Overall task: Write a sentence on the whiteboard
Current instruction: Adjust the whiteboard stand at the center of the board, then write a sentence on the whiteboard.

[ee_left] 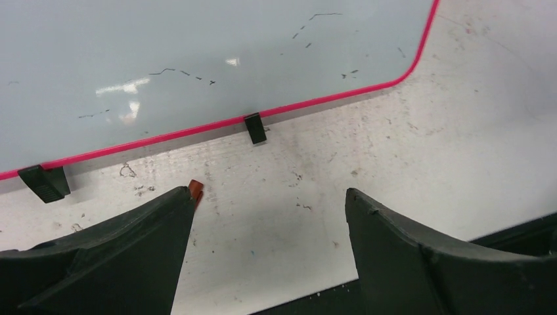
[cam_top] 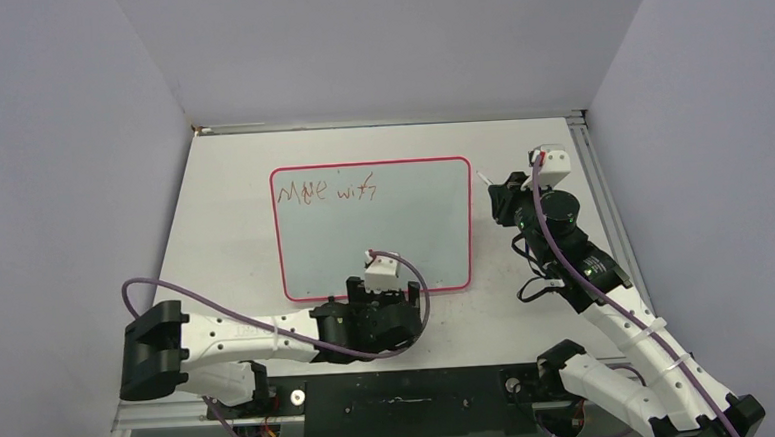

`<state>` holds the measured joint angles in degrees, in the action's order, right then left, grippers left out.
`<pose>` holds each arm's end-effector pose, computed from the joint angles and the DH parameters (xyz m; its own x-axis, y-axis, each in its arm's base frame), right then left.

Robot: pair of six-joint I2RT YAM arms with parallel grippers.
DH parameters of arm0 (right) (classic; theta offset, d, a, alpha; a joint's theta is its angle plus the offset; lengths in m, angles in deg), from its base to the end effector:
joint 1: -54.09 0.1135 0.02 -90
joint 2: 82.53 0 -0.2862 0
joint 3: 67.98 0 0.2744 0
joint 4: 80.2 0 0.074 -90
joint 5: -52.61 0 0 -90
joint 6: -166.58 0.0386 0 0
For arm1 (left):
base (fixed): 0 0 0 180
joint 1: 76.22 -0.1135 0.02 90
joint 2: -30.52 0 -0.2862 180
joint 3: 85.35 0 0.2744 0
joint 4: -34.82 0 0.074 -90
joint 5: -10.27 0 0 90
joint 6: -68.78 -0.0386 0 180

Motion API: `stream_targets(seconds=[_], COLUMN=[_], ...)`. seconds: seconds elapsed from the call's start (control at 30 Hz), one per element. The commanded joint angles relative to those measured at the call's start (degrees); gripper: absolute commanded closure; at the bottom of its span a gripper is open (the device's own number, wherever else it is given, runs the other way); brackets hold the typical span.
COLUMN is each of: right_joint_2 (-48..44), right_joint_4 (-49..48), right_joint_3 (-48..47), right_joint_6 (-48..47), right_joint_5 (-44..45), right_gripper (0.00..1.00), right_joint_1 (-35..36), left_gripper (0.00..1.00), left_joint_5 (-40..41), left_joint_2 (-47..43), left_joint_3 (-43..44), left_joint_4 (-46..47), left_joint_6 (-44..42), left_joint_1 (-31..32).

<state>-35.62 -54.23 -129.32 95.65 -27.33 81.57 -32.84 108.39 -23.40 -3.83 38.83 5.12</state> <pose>0.1805 0.0863 0.3685 -0.2666 0.2240 -0.9374 -0.2279 0.9304 0.2871 0.0703 -0.2745 0.2363 -0.5914 -0.0495 -0.8048 0.1992 0.9582 -0.2053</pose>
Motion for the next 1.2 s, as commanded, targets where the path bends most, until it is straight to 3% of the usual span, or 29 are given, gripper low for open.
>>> stream_targets(seconds=[0.0, 0.23, 0.37, 0.53, 0.77, 0.9, 1.17], right_joint_2=[-1.5, -2.4, -4.5, -6.6, -8.4, -9.6, -10.1], right_joint_4=[-1.9, -1.6, -3.9, -6.2, -10.2, -15.1, -16.4], right_joint_3=[-1.6, -1.4, 0.1, 1.2, 4.7, 8.0, 9.3], right_joint_6=[-0.4, -2.0, -3.1, -4.1, -4.6, -3.8, -2.1], right_joint_5=[1.2, 0.7, -1.7, -4.8, -14.2, -20.7, -19.5], right_gripper=[0.95, 0.95, 0.95, 0.95, 0.95, 0.95, 0.95], right_joint_1=[0.6, 0.6, 0.7, 0.7, 0.6, 0.7, 0.9], left_gripper=[0.17, 0.16, 0.16, 0.16, 0.14, 0.14, 0.13], left_joint_5=[-5.0, -12.1, -24.3, -36.7, -52.9, -65.9, -84.6], left_joint_2=[-6.0, -13.6, -14.3, -12.8, -4.5, 0.1, 15.1], left_joint_3=[0.7, 3.2, 7.4, 19.5, 34.4, 37.4, 52.1], left_joint_4=[3.7, 4.4, 4.3, 1.3, -5.2, -3.7, -6.3], left_joint_6=[-10.8, -20.6, -28.1, -42.2, -58.3, -65.3, -73.1], left_joint_1=[-0.2, -4.8, -12.8, -23.2, -36.1, -44.4, -56.0])
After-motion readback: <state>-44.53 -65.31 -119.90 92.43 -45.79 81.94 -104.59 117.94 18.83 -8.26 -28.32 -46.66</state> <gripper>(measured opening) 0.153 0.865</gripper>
